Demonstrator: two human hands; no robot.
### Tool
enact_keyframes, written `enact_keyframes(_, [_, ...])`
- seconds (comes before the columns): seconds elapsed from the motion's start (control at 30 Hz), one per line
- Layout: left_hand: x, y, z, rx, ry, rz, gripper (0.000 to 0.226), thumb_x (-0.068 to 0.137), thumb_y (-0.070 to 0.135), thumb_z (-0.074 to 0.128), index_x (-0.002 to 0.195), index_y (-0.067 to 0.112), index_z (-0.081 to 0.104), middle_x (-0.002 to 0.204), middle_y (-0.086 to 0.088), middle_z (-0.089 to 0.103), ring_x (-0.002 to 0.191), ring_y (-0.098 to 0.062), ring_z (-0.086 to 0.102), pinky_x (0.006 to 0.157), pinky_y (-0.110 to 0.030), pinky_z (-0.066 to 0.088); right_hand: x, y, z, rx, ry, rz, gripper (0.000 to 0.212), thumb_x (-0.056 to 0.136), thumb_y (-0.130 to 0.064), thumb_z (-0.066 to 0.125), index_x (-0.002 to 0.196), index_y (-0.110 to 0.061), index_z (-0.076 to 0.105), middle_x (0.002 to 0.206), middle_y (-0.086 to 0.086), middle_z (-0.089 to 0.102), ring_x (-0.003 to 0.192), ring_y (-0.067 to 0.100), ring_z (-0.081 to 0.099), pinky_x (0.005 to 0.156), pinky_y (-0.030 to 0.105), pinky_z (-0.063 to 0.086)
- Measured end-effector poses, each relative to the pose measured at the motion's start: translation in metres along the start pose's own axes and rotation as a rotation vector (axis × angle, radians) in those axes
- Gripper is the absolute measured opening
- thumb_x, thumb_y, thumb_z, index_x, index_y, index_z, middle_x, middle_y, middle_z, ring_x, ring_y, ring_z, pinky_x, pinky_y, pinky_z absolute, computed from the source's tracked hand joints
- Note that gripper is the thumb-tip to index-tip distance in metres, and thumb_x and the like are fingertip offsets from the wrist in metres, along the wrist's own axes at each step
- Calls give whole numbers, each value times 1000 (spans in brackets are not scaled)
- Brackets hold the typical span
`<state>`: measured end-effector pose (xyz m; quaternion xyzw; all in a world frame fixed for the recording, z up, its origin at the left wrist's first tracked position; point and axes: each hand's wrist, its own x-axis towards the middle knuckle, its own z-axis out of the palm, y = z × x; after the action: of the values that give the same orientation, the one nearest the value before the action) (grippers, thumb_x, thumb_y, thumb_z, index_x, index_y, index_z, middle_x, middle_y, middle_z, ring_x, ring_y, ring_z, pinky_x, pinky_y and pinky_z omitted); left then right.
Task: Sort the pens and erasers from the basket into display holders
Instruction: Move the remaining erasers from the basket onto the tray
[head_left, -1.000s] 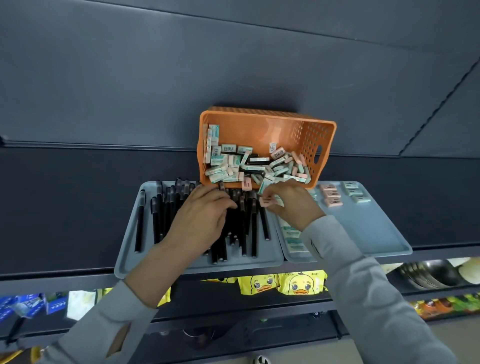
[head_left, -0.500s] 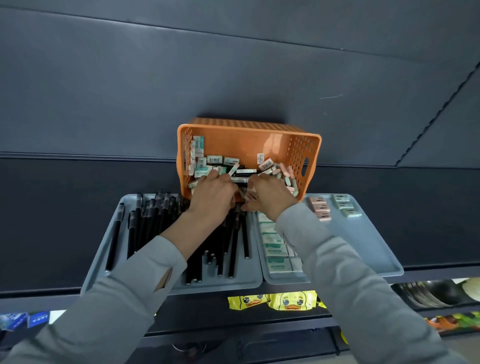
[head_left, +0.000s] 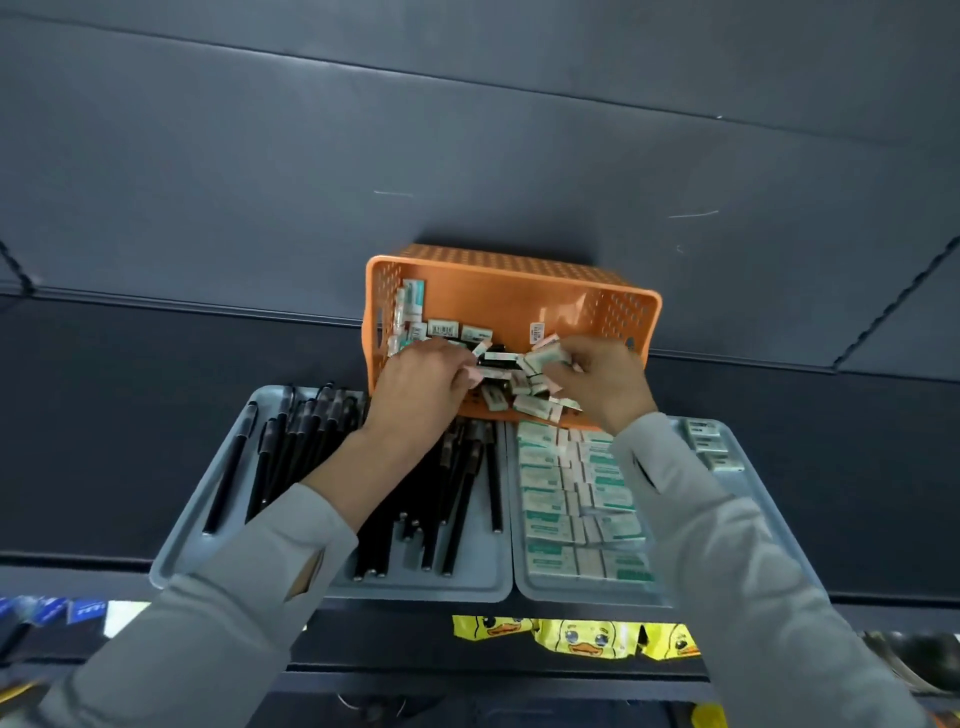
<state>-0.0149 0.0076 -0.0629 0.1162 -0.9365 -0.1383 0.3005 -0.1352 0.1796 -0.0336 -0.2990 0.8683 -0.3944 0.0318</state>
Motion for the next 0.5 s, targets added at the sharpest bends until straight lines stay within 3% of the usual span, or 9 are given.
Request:
enact_keyframes(0.07, [3, 10, -4, -307, 72, -190, 21, 92, 7, 54, 101, 16, 71, 107, -6, 68, 87, -20, 66, 77, -34, 55, -2, 0, -4, 321, -9, 55, 2, 87, -12, 69, 87, -14, 70, 92, 13, 73, 82, 27, 69, 77, 39, 59])
enact_keyframes(0.1, [7, 20, -8, -587, 34, -385, 23, 97, 7, 48, 104, 15, 69, 112, -9, 65, 87, -21, 67, 78, -35, 56, -3, -2, -3, 406, 2, 30, 5, 87, -15, 70, 90, -10, 70, 96, 17, 72, 83, 30, 69, 77, 41, 59])
enact_keyframes(0.17, [15, 47, -10, -1215, -117, -880, 23, 103, 12, 40, 112, 7, 61, 117, -18, 59, 88, -26, 67, 74, -36, 60, 2, 0, -1, 373, 14, -101, 19, 84, -28, 71, 92, -11, 70, 91, 17, 71, 80, 32, 66, 78, 45, 55])
enact_keyframes(0.2, [17, 54, -13, -1465, -186, -1067, 26, 104, 20, 41, 116, 4, 57, 116, -20, 58, 88, -29, 66, 70, -38, 60, 2, -5, 2, 308, -25, -168, 20, 84, -31, 71, 96, -16, 72, 89, 9, 72, 81, 23, 66, 80, 41, 54])
enact_keyframes(0.27, [19, 60, -11, -1762, -276, -1227, 47, 100, 44, 42, 119, 2, 55, 112, -21, 61, 89, -30, 66, 64, -39, 60, 1, -12, 5, 223, -186, -220, 26, 87, -30, 69, 114, -31, 70, 105, -9, 72, 99, 5, 66, 94, 30, 51])
enact_keyframes(0.33, [19, 60, -7, -1879, -246, -1272, 50, 98, 48, 45, 110, 1, 56, 100, -17, 65, 82, -25, 67, 61, -36, 60, -1, -12, 0, 205, -257, -229, 33, 92, -32, 63, 125, -31, 63, 122, -12, 66, 113, 1, 60, 101, 25, 45])
enact_keyframes(0.4, [17, 61, -3, -1841, -149, -1352, 29, 97, 31, 55, 93, 2, 55, 76, -12, 59, 65, -19, 60, 58, -33, 60, -1, -1, -7, 181, -184, -225, 29, 95, -27, 59, 124, -27, 65, 122, -13, 65, 113, 2, 60, 103, 25, 44])
enact_keyframes(0.47, [12, 57, 2, -1586, -161, -1269, 20, 93, 23, 64, 92, 5, 57, 70, -8, 55, 62, -15, 56, 49, -25, 54, 2, 15, -13, -1, -91, -182, 26, 94, -18, 62, 118, -21, 68, 112, -7, 69, 105, 8, 63, 99, 27, 47])
enact_keyframes(0.5, [9, 54, 5, -1337, -236, -1100, 20, 90, 26, 68, 95, 9, 60, 73, -4, 57, 62, -12, 56, 47, -21, 48, 4, 21, -13, -125, -91, -172, 24, 92, -15, 63, 115, -18, 70, 108, -2, 71, 102, 13, 65, 95, 26, 48])
